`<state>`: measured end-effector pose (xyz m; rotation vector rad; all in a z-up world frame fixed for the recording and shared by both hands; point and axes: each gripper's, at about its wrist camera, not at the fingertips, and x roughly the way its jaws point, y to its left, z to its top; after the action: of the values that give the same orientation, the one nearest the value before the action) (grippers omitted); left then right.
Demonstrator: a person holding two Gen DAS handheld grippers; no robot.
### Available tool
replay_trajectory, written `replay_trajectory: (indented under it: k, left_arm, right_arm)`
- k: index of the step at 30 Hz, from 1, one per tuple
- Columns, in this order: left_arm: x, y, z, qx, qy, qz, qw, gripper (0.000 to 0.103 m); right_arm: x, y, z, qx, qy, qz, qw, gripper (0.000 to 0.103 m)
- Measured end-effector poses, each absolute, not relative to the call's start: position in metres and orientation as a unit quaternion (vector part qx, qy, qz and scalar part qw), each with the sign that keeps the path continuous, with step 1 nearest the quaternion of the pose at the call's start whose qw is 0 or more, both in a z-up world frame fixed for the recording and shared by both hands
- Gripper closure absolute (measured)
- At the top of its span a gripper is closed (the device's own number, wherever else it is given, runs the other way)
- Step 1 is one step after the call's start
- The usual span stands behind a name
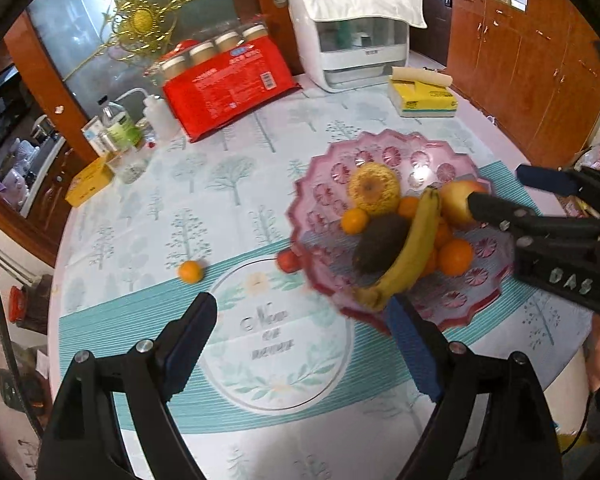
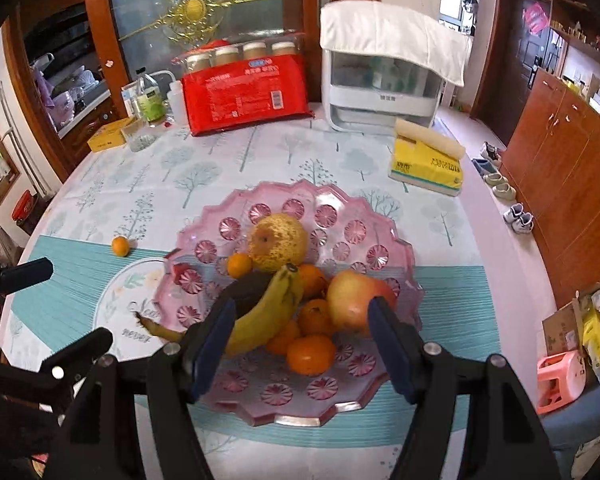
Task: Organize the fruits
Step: 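Carry the banana and large apple into the pink bowl and release both, then move both open tools toward the last mandarin and small red fruit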
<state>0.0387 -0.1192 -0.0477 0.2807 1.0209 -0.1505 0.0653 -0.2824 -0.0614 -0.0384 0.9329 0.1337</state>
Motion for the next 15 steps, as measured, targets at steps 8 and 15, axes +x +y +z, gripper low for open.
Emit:
replay_trajectory:
  k: [8,15]
  left_arm:
    - [0.038,-0.07,-0.032,0.142,0.487,-0.04,0.861,0.017]
    - [0.047,-0.011,-0.014,0.145,0.476,-0.019,0.867,0.017]
  right_arm:
    - [0.052,-0.257,-0.037,-0.035,0.421,0.063,0.904,0.034]
    - [0.051,-0.219,-0.023,-0.043,0.407,0.06,0.911,0.034]
